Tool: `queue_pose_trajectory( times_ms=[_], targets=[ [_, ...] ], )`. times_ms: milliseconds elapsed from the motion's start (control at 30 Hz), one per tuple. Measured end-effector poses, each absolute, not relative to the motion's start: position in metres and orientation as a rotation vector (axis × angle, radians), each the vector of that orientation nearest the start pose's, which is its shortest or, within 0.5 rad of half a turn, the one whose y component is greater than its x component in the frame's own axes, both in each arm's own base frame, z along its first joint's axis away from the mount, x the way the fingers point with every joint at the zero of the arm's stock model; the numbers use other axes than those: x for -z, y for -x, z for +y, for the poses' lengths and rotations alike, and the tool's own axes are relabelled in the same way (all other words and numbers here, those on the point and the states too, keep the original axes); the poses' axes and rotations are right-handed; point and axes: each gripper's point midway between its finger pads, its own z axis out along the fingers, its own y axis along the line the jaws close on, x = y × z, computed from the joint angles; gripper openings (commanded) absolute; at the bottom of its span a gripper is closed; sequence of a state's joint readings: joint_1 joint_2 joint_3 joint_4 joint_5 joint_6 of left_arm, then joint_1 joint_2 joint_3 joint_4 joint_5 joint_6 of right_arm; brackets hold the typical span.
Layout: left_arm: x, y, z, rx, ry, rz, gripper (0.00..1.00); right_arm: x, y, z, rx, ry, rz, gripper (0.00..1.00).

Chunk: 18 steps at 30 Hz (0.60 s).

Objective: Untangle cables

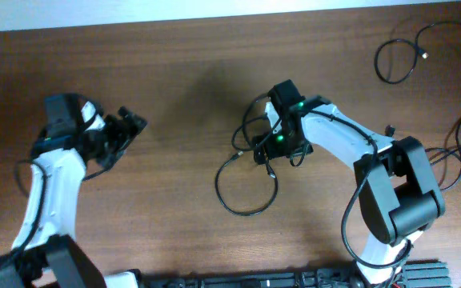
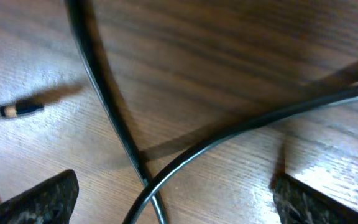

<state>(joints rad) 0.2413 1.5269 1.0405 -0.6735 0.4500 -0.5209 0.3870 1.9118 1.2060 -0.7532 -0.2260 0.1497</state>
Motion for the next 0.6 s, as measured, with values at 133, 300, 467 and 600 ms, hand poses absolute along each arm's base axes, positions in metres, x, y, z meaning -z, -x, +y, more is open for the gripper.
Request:
queue_pose_trajectory(
  times_ms=[133,300,467,600],
  targets=[
    [-0.113,-0.309,0.037,0.66,0.953,2.627,0.99,-0.005,-0.314,0.187,-0.323,0.663,2.96,0.61],
    [-0.151,-0.268,0.023,0.622,0.772,2.651,0.99,0.003,-0.31,0.185,-0.141,0.769,2.915,0.04],
    [-0.212,-0.223,0.026,0.376,0.619,2.467,0.99,0.002,-0.321,0.2,-0.176,0.769,2.808,0.04],
    [-0.238,-0.202,0.029,0.258,0.574,2.343,0.99,-0.001,-0.338,0.207,-0.164,0.756,2.757,0.04]
  ],
)
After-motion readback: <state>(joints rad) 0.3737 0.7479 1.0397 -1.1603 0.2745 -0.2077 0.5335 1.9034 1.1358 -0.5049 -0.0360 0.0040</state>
